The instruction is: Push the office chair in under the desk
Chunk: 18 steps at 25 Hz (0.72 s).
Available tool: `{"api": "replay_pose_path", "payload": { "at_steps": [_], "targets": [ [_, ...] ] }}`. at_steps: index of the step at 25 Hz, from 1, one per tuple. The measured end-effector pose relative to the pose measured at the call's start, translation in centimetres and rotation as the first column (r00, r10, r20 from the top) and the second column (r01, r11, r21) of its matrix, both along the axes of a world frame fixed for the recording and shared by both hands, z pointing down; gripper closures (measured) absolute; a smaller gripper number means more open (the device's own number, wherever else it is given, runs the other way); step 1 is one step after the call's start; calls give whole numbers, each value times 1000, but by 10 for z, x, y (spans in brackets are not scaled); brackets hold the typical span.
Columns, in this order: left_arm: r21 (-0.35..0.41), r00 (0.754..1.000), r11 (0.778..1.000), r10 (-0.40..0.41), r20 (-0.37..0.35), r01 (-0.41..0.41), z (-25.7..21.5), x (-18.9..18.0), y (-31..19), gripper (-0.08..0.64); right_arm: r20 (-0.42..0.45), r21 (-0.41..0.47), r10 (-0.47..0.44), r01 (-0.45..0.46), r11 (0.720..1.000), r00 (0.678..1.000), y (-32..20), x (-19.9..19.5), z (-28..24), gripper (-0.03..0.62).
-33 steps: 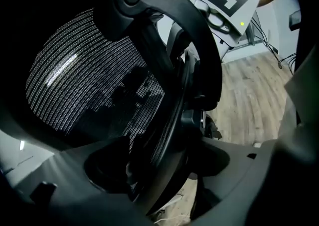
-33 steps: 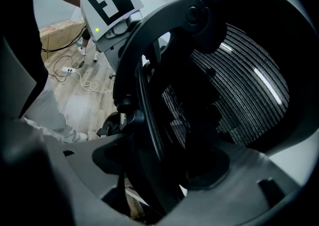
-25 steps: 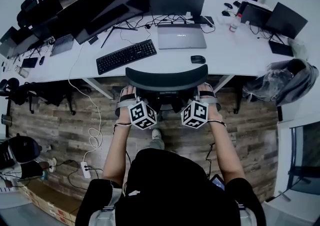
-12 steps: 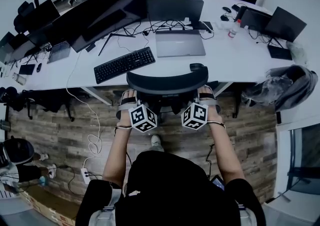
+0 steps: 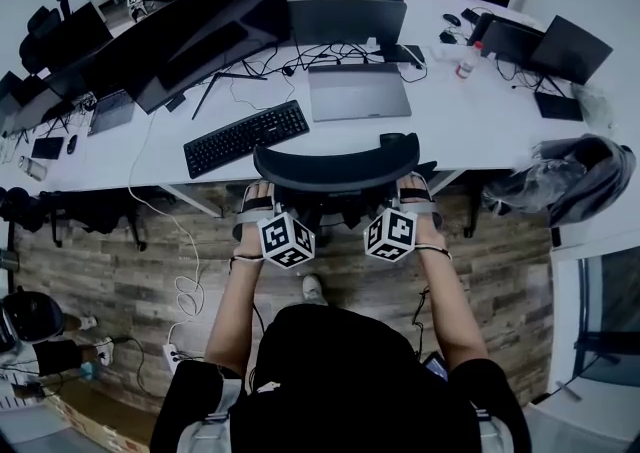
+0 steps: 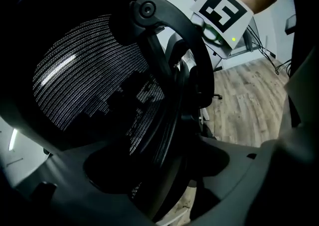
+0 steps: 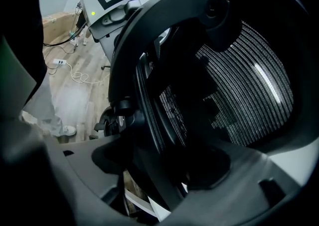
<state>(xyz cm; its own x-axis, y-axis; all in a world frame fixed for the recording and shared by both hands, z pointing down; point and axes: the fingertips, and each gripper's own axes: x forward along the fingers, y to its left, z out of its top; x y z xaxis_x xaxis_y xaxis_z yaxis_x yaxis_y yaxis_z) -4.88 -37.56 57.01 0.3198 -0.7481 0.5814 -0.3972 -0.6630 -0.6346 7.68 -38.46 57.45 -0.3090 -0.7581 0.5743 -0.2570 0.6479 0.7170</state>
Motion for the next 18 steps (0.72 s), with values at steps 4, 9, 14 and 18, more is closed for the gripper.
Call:
{"api": "replay_pose_path", "payload": {
  "at_steps": [4,9,14,18],
  "targets": [
    [-6,1000,1000,10,8,-10,1,-6,-7,201,18,9,0,0,1000,1000,-4,-6,0,282],
    [-11,1000,1000,21,13,-21,2,-12,-16,199,29,13,2,-3,1000,1000,-8,-13,0,281],
    [-4,999,1000,29,19,-28,3,-19,-22,196,42,21,2,-3,1000,999,-11,-21,0,281],
    [-2,999,999,41,20,-41,5,-25,-25,193,47,23,3,-5,1000,999,-12,-26,0,281]
  ]
}}
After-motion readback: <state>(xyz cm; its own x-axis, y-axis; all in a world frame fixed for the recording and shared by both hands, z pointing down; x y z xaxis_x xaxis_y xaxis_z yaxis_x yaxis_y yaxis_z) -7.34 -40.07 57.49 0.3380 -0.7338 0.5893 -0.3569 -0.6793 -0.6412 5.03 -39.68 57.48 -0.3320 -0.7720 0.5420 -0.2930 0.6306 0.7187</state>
